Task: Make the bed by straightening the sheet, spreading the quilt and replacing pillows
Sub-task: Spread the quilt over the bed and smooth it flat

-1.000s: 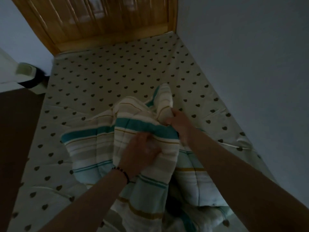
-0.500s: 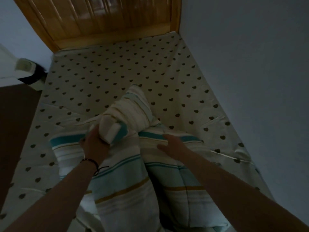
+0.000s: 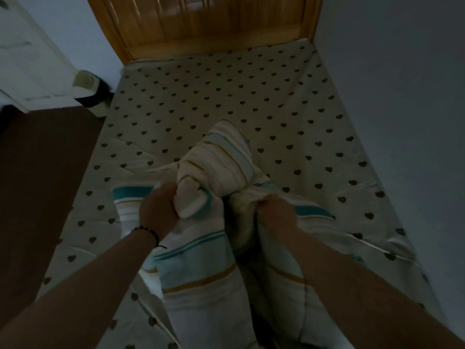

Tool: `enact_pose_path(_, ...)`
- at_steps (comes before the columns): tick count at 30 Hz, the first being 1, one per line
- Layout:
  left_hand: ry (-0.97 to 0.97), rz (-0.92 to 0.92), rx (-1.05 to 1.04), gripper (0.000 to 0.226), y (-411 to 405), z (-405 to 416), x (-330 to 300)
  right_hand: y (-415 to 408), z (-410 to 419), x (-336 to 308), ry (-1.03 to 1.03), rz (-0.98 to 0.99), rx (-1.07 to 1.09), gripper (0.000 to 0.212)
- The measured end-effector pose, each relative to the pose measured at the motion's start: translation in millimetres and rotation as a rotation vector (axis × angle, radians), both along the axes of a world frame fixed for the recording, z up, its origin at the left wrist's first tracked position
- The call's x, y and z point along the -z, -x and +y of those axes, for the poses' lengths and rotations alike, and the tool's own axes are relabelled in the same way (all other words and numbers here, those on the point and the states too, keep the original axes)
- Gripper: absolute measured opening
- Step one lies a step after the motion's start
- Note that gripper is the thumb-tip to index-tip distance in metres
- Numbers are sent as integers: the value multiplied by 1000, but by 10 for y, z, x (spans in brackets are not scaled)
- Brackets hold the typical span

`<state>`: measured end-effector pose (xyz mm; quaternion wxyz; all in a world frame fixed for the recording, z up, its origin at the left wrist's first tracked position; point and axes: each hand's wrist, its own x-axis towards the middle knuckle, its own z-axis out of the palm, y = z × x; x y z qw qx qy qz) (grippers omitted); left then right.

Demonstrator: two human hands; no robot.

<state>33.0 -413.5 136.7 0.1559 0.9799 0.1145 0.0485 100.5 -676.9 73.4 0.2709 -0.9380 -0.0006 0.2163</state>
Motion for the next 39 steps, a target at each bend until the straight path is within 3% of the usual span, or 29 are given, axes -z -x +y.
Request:
enact_pose_path(3, -144, 1, -44, 15, -253, 183, -324, -254, -469, -282, -129, -94, 238, 30)
enact_pose_path(7, -247, -66, -25, 26, -811, 293, -938, -229, -955, -595, -321, -221, 588, 28)
enact_pose_path(13, -410, -217, 172, 27, -1446, -480, -1560, 112, -1484, -1117, -638, -436, 789, 24)
enact_pose_path(16, -414, -363, 205, 26, -1653, -796, -1706, 163, -1937, -1253, -704, -572, 922, 20)
enact_pose_path(18, -404, -355, 145, 26, -1804, -919, -1678, 152, -2250, -1227, -645, -610, 1025, 17)
enact_pose_path(22, -162, -263, 101, 18, -1985, -1318, -1310, 179, -2683, -924, -286, -329, 961, 19)
enact_pose_path(24, -148, -152, 199, 21, -1918, -1642, -1011, 215, -2723, -783, -249, -239, 907, 25)
enact_pose_path(27, -115, 35, 378, 29, -1695, -2014, -577, 238, -2586, -746, -174, -259, 749, 29)
enact_pose_path(31, -70, 143, 512, 39, -1392, -2098, -217, 161, -2252, -675, -146, -339, 485, 22)
enact_pose_path(34, -52, 170, 702, 29, -1157, -2065, -150, 26, -2004, -671, -333, -105, 516, 29)
enact_pose_path(37, -195, 34, 953, 36, -814, -1958, -117, -113, -1670, -675, -876, 204, 820, 49)
enact_pose_path(39, -188, 34, 1129, 43, -480, -1842, -39, -169, -1465, -624, -1003, 331, 922, 53)
